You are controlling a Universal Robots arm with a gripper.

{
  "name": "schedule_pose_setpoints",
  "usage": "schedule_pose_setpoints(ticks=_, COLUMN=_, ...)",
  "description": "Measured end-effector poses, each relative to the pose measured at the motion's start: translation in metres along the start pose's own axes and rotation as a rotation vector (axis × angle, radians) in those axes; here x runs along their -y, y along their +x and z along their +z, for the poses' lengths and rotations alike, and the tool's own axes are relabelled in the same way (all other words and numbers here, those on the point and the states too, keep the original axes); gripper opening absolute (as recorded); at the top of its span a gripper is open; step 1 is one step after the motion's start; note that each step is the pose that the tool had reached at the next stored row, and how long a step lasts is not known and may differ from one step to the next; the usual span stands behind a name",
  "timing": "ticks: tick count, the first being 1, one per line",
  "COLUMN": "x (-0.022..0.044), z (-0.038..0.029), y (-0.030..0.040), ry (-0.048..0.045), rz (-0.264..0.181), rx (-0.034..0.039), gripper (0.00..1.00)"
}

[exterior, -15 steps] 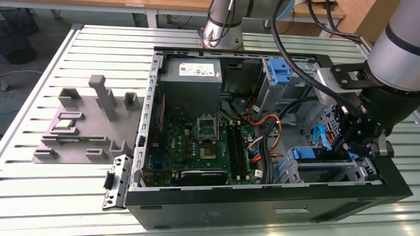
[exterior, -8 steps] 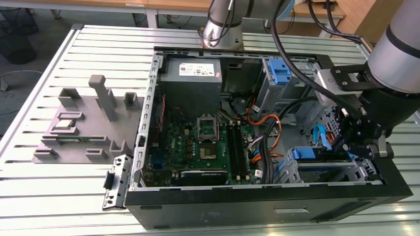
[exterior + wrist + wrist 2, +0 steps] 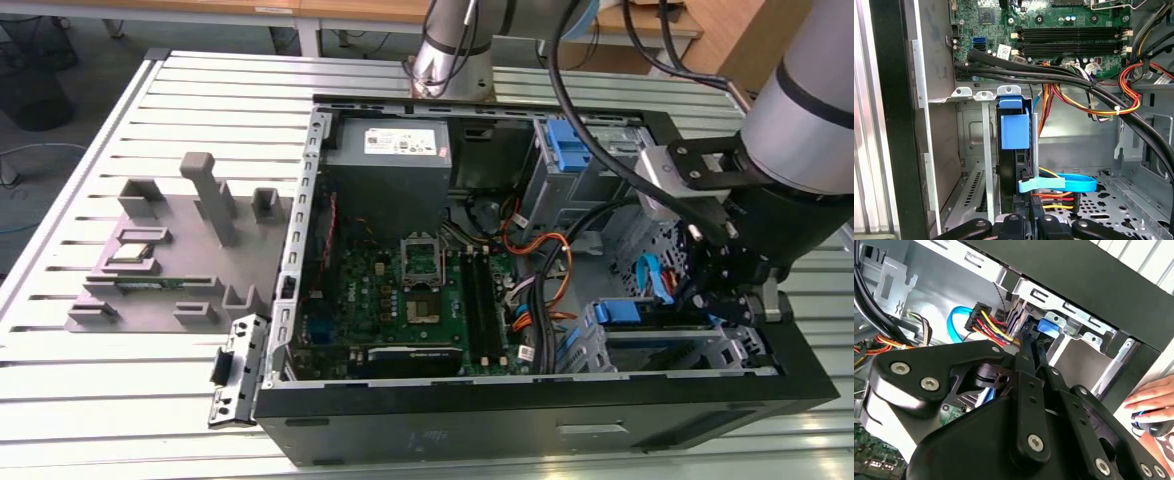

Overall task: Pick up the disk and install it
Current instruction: 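Insert the second disk wire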

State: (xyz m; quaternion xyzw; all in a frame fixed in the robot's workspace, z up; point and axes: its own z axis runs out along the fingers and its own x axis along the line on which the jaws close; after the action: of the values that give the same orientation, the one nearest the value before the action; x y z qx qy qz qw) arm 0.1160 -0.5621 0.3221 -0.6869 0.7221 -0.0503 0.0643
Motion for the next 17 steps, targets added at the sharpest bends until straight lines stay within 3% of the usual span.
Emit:
schedule_pose_setpoints(ticks=5, x=-0.0002, z=0.0014, y=-0.0001, ry=-0.0001, rz=0.0, rx=0.0024, gripper=0.18)
schedule_pose_setpoints(ticks=6, x=-0.0002, z=0.0012, y=0.0, ry=0.0, rz=0.0, rx=0.002, gripper=0.23)
schedule_pose_setpoints(ticks=9, x=0.0002, z=-0.0015, y=0.0, ry=-0.0001, rz=0.0, rx=0.0009, gripper=0.23)
schedule_pose_setpoints(ticks=12, x=0.0018, z=-0.0114, y=-0.0003, ry=0.0, rz=0.0, rx=0.0012, gripper=0.23)
schedule_pose_setpoints(ticks=17, x=0.0054, z=-0.0335, y=-0.0008, ry=-0.0001, rz=0.0, rx=0.0011, gripper=0.23)
